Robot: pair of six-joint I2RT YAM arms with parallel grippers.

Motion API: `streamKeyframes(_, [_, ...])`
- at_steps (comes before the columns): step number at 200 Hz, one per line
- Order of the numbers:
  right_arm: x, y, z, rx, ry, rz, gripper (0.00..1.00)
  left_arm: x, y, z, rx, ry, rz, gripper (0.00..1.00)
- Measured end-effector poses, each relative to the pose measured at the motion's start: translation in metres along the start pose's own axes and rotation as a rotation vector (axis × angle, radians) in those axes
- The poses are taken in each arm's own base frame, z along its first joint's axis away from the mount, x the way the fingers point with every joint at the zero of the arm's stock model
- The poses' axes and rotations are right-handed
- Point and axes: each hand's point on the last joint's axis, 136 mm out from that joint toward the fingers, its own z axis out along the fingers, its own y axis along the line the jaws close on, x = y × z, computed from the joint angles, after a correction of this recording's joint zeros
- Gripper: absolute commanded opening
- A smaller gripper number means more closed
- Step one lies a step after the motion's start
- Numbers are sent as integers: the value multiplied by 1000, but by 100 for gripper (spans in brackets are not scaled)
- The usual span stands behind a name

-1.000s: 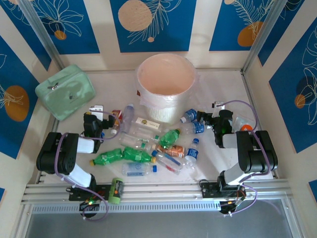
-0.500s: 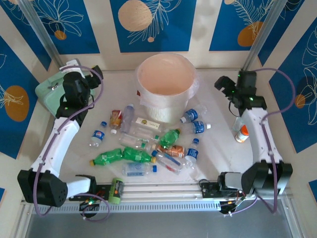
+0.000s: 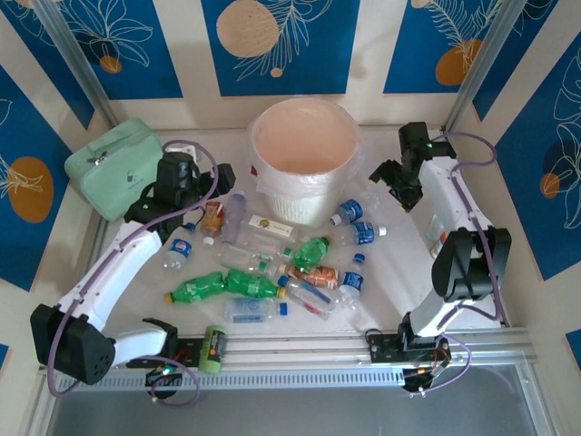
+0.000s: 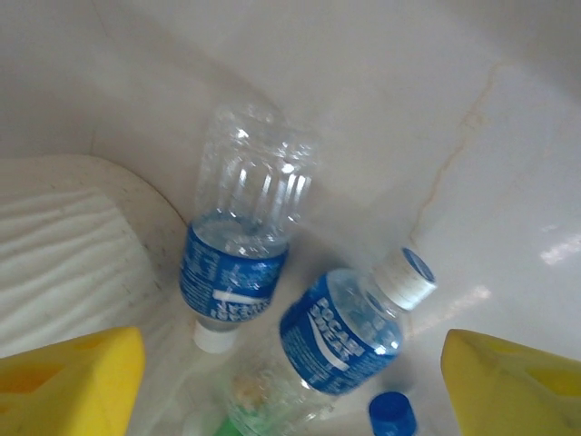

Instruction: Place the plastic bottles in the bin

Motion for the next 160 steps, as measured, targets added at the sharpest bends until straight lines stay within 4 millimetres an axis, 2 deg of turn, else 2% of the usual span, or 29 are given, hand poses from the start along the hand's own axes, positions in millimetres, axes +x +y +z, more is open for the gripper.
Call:
streamKeyframes(56, [-7,13,51,29,126,70,82,-11,-9,-15,43,-33,-36,89])
streamKeyframes(121, [-9,20,75,53,183,120,83,-8,-10,-16,47,-15,-41,91])
streamKeyframes(160, [-10,21,102,85,221,124,83,-9,-12,-20,58,-17,-55,94])
